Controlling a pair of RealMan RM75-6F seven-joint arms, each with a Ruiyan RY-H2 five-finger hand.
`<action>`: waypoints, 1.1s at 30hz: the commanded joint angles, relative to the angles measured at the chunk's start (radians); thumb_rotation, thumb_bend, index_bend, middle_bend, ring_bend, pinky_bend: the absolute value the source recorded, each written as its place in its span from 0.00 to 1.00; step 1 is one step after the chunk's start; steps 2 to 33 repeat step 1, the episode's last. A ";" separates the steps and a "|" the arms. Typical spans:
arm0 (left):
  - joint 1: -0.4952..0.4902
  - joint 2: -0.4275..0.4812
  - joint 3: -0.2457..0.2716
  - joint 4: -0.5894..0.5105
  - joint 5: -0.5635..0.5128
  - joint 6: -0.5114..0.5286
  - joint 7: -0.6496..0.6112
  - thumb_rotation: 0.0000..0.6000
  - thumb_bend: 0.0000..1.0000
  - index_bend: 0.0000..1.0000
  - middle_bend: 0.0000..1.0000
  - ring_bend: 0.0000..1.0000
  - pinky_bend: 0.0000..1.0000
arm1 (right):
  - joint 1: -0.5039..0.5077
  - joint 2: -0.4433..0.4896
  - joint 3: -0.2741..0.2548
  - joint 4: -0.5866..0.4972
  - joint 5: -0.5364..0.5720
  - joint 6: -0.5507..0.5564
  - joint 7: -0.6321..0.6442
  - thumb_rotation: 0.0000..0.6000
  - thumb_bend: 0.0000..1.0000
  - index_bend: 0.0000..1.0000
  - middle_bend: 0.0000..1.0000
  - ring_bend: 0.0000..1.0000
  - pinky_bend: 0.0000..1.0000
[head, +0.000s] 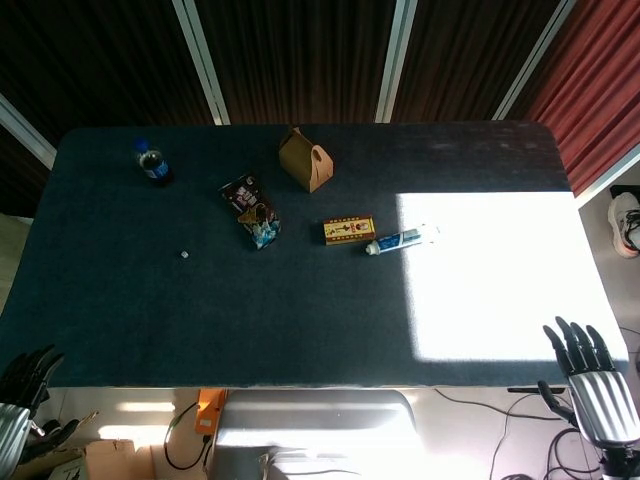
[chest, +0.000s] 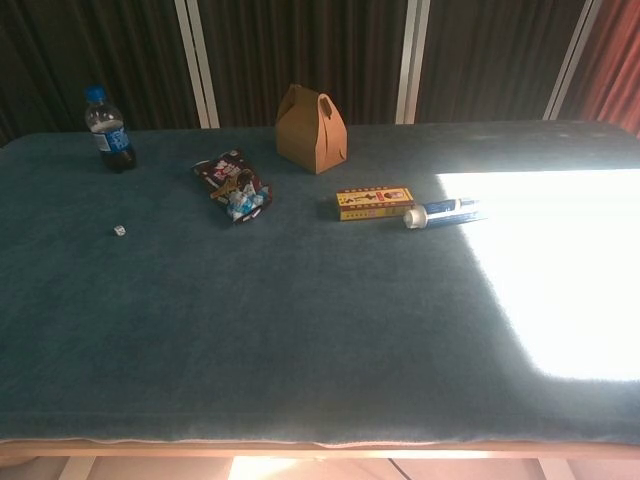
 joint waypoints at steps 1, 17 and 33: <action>0.010 -0.003 -0.001 0.002 0.017 -0.003 0.019 1.00 0.19 0.00 0.00 0.00 0.03 | -0.007 -0.001 0.001 0.009 -0.017 0.001 0.017 1.00 0.31 0.00 0.00 0.00 0.00; 0.010 -0.003 -0.001 0.002 0.017 -0.003 0.019 1.00 0.19 0.00 0.00 0.00 0.03 | -0.007 -0.001 0.001 0.009 -0.017 0.001 0.017 1.00 0.31 0.00 0.00 0.00 0.00; 0.010 -0.003 -0.001 0.002 0.017 -0.003 0.019 1.00 0.19 0.00 0.00 0.00 0.03 | -0.007 -0.001 0.001 0.009 -0.017 0.001 0.017 1.00 0.31 0.00 0.00 0.00 0.00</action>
